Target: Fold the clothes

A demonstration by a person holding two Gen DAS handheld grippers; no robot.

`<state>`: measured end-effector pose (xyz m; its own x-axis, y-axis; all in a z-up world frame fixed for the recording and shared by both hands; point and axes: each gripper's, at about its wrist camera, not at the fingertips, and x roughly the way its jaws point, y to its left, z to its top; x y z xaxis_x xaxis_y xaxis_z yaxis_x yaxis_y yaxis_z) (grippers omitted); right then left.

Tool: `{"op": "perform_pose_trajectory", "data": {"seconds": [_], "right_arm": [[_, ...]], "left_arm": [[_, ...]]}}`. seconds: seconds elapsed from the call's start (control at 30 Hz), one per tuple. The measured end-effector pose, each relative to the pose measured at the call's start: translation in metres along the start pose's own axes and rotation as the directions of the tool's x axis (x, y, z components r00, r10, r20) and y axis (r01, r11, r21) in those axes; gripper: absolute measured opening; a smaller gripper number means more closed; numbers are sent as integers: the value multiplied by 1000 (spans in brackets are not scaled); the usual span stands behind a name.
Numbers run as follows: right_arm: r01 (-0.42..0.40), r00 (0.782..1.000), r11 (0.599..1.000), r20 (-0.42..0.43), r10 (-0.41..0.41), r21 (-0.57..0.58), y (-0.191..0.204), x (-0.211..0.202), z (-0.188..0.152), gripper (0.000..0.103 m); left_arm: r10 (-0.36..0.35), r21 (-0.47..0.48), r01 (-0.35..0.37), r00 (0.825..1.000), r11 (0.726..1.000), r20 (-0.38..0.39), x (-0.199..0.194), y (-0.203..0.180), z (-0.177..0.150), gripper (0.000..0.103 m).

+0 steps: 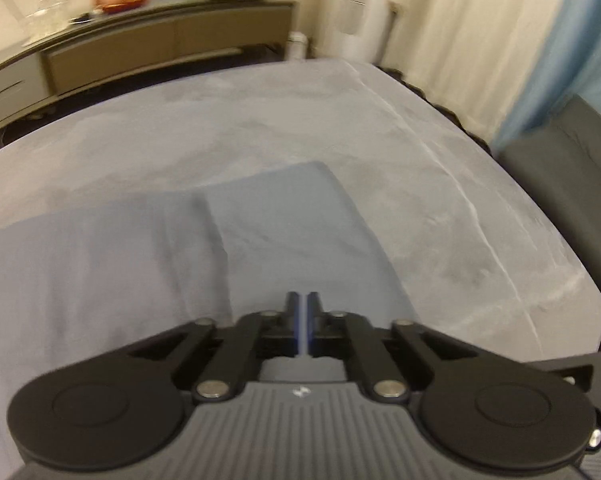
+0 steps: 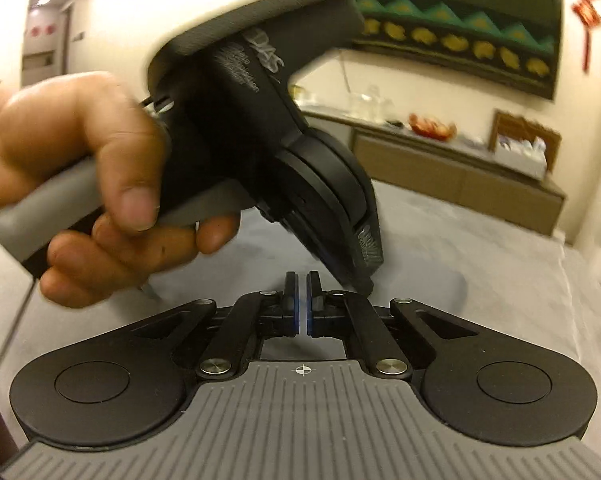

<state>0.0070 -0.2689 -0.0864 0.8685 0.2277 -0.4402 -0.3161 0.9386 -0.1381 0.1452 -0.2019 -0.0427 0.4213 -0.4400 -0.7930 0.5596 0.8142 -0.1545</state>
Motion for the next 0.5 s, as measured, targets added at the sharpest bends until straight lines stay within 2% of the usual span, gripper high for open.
{"op": "perform_pose_trajectory", "data": {"seconds": [0.07, 0.13, 0.17, 0.2, 0.23, 0.27, 0.3, 0.37, 0.4, 0.43, 0.47, 0.5], "right_arm": [[-10, 1000, 1000, 8, 9, 25, -2, 0, 4, 14], [6, 999, 994, 32, -10, 111, -14, -6, 8, 56], [29, 998, 983, 44, -38, 182, -26, -11, 8, 64], [63, 997, 957, 29, -75, 283, -43, -11, 2, 74], [102, 994, 914, -7, -108, 392, -63, -8, -6, 75], [142, 990, 858, -47, -136, 494, -82, -5, -14, 75], [165, 986, 792, -110, -125, 587, -101, 2, -26, 76], [171, 978, 689, -205, -34, 705, -118, 20, -50, 74], [168, 975, 670, -223, -3, 723, -118, 25, -57, 70], [160, 973, 674, -229, 14, 721, -114, 29, -59, 60], [161, 971, 694, -238, 15, 702, -107, 31, -59, 49], [173, 970, 730, -245, -8, 661, -99, 31, -55, 34]], "left_arm": [[2, -64, 0, 999, 998, 35, -11, 22, -3, 0], [-6, -106, 11, 999, 994, 49, -15, 36, -4, 1], [-17, -118, 23, 999, 993, 50, -15, 39, -3, 3], [-32, -124, 38, 998, 992, 56, -17, 40, -2, 14], [-44, -126, 52, 997, 991, 68, -18, 38, -2, 19], [-57, -127, 67, 995, 990, 79, -18, 34, 0, 29], [-74, -126, 85, 993, 988, 89, -17, 30, 3, 39], [-106, -116, 115, 991, 987, 84, -11, 18, 10, 48], [-116, -100, 123, 991, 987, 73, -6, 10, 14, 55], [-117, -74, 121, 992, 990, 55, 0, 0, 18, 60], [-112, -46, 114, 993, 992, 30, 7, -9, 22, 73], [-106, -17, 106, 994, 994, 1, 15, -18, 26, 80]]}}
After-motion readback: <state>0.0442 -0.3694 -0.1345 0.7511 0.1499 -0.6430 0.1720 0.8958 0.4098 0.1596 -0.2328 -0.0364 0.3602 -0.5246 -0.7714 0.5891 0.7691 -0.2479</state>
